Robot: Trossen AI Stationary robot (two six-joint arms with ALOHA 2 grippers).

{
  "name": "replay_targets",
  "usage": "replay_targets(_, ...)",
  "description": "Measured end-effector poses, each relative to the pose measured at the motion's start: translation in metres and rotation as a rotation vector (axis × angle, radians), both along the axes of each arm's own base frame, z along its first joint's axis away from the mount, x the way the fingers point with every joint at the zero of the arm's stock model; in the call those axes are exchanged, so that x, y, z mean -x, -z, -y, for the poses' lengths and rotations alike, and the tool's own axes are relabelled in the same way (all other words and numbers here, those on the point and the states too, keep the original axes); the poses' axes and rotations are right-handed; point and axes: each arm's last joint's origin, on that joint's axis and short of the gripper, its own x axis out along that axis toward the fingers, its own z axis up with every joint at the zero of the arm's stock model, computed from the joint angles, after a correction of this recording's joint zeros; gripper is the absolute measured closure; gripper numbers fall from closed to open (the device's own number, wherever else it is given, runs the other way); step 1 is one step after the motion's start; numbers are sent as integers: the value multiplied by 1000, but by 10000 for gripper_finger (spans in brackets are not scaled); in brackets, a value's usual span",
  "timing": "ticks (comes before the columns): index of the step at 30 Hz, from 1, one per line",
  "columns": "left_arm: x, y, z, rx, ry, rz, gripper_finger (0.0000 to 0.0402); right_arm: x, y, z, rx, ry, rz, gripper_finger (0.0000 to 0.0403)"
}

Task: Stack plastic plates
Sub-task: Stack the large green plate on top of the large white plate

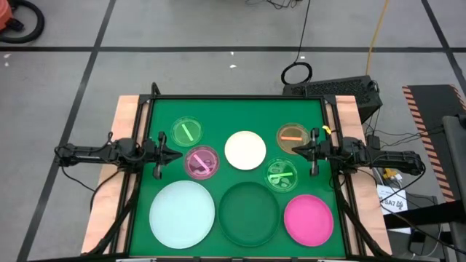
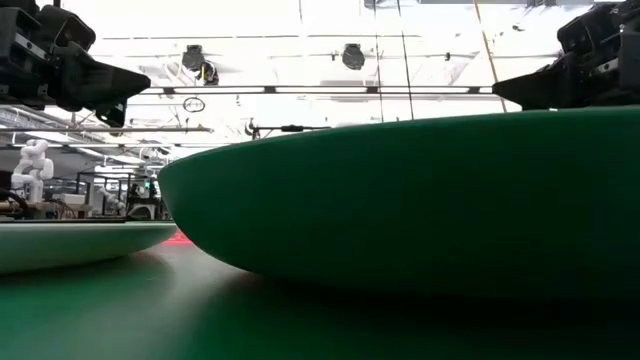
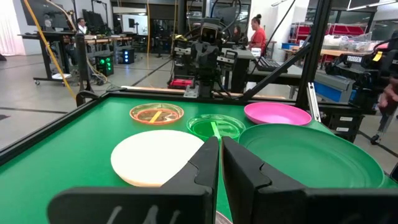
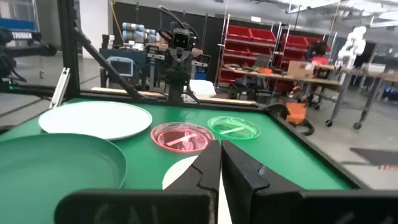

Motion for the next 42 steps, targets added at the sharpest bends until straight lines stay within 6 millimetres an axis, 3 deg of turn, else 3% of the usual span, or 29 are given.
replay_targets(3,0,0,0,0,0,0,378,0,0,0,-47,0,-13,394)
replay_targets(12,0,0,0,0,0,0,378,12,-58,3,-103,109,135,394)
replay_targets(18,0,0,0,0,1,0,378,11,-93,3,-71,123,38,394)
replay_targets(42,0,0,0,-5,-3,0,378,-44,-234,5,-46,96,-211,394)
